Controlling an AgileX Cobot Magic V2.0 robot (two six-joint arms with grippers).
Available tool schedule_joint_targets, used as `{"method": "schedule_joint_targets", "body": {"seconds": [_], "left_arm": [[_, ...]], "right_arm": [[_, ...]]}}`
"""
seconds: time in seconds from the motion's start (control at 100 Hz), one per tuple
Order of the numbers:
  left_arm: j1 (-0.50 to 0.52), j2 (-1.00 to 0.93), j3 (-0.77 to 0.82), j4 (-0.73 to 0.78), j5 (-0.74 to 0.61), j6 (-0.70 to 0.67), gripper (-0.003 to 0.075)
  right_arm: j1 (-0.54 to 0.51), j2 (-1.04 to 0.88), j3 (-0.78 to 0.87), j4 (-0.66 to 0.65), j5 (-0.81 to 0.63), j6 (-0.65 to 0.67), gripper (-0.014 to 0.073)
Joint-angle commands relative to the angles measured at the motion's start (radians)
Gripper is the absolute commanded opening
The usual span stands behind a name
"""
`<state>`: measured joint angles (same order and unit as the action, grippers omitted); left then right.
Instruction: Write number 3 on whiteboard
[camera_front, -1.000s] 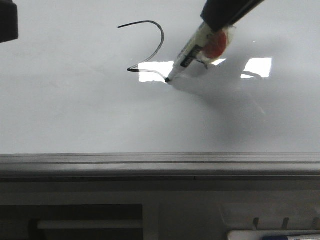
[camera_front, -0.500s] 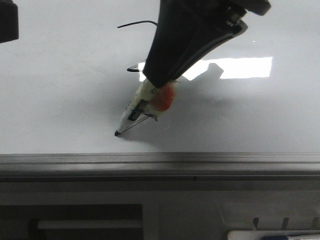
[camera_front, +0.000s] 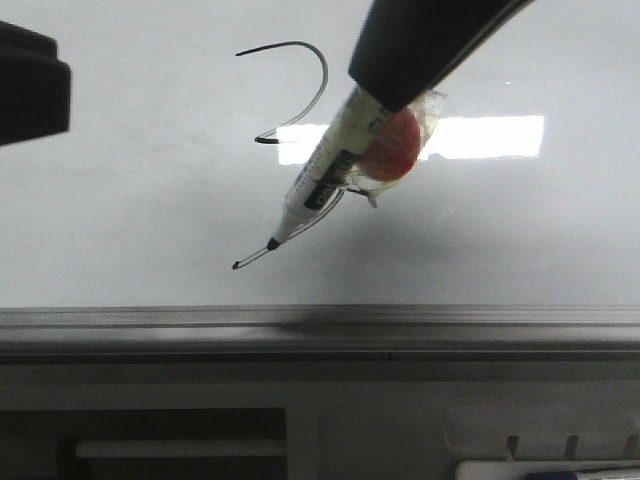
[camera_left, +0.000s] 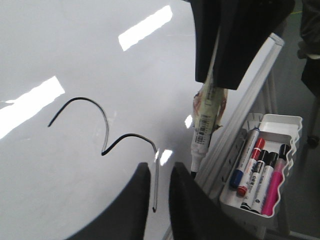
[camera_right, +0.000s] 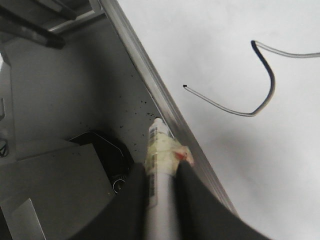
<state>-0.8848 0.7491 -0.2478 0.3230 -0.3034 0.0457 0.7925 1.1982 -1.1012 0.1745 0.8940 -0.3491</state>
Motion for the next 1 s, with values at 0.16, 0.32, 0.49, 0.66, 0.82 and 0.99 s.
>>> {"method": "schedule_joint_targets", "body": {"seconds": [0.16, 0.32, 0.49, 0.66, 0.82, 0.99], "left_arm": [[-0.028, 0.135, -0.030, -0.035, -0.231, -0.013, 0.0326], [-0.028, 0.222, -0.074, -0.035, -0.245, 0.007, 0.0326], [-0.028, 0.300, -0.124, -0.031, -0.246, 0.023, 0.0326], [-0.026, 0.343, -0.135, -0.054, -0.244, 0.034, 0.0326], [-0.026, 0.353, -0.135, -0.049, -0.244, 0.035, 0.0326], [-0.026, 0.353, -0.135, -0.035, -0.242, 0.035, 0.0307]], "right_arm": [[0.002, -0.023, -0.029, -0.002, -0.082, 0.006, -0.0061], [0.009, -0.023, -0.029, -0.002, -0.095, 0.006, -0.0061], [0.048, -0.023, -0.029, -0.004, -0.127, 0.006, -0.0061], [0.063, -0.023, -0.029, -0.004, -0.119, 0.006, -0.0061], [0.063, -0.023, -0.031, 0.011, -0.118, 0.006, -0.0061], [0.063, -0.023, -0.031, 0.020, -0.111, 0.006, -0.0061]]}}
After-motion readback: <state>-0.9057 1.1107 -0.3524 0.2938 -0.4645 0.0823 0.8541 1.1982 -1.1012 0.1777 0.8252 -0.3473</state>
